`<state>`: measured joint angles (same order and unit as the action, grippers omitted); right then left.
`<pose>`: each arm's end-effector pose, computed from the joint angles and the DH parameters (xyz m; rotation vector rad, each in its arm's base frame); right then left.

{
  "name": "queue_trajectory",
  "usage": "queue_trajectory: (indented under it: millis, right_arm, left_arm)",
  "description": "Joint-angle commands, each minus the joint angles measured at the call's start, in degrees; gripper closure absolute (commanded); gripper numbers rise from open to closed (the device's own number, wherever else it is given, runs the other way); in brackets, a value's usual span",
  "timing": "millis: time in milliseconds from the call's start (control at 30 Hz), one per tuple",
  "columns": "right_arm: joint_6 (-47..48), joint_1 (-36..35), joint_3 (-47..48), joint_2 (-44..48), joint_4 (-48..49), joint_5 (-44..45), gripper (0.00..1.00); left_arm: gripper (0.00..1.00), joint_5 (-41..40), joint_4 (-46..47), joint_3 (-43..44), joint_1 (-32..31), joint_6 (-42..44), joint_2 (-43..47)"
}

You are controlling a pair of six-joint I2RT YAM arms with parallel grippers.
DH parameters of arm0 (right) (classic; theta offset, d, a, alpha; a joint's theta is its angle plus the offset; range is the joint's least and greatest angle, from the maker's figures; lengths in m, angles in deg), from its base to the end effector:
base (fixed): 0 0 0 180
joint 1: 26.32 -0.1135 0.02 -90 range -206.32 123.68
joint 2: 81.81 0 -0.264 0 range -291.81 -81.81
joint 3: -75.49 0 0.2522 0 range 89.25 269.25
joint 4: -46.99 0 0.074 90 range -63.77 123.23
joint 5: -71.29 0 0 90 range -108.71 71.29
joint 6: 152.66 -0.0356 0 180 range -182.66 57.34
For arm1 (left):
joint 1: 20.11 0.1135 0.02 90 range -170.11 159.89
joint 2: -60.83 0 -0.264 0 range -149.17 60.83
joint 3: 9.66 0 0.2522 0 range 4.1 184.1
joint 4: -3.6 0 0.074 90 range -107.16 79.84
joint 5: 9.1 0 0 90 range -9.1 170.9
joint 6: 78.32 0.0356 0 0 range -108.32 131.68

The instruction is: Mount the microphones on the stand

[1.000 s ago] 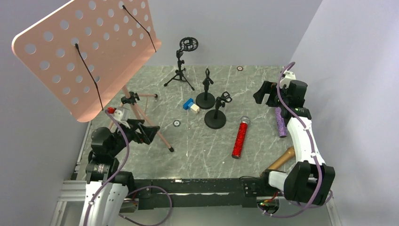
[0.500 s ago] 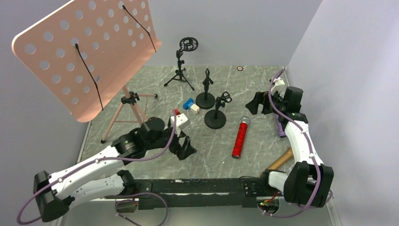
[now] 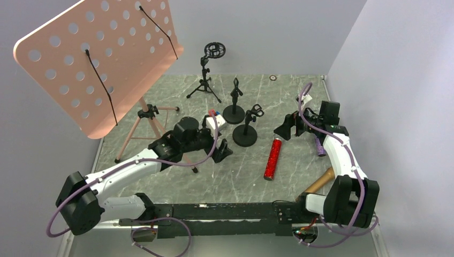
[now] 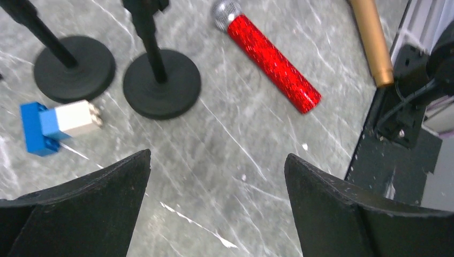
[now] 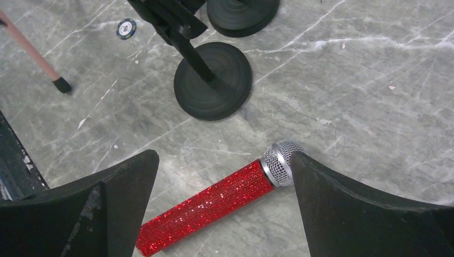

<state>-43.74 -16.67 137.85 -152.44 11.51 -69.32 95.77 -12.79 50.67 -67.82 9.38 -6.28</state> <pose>0.2528 -0.0151 0.2595 -0.5822 2.0236 0.7282 0.1732 -0.2040 0.2843 0.9528 1.8205 -0.8130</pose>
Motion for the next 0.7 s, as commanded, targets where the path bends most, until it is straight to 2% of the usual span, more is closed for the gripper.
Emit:
queue_trajectory:
  millis: [0,233,367,467,567,667]
  right_arm:
    - [1.8,-0.5,2.6,0.5,-0.5,-2.0,0.0]
    - [-5.8,-0.5,3.8,-1.8,0.5,-0.4,0.0]
    - [-11.1,-0.4,6.1,-5.7,-1.0,2.5,0.0]
    - [-13.8,-0.2,7.7,-8.7,-2.1,3.6,0.0]
    - [-15.7,-0.2,7.3,-9.0,-0.6,6.7,0.0]
    - [-17.8,0.0,6.1,-8.1,2.1,8.9,0.0]
  left_arm:
    - [0.01,7.9,10.7,-0.6,4.3,1.6,0.3]
    - [0.01,9.6,12.7,-0.3,6.1,-1.9,-1.7]
    - [0.01,5.8,10.9,1.2,5.6,-9.8,-4.2]
    - [0.01,-0.8,4.8,5.4,0.8,-13.8,-7.0]
    - [0.01,-6.6,5.1,6.3,-5.5,-18.7,-9.7]
    - [0.01,-11.5,4.9,7.4,-8.2,-28.1,-13.2]
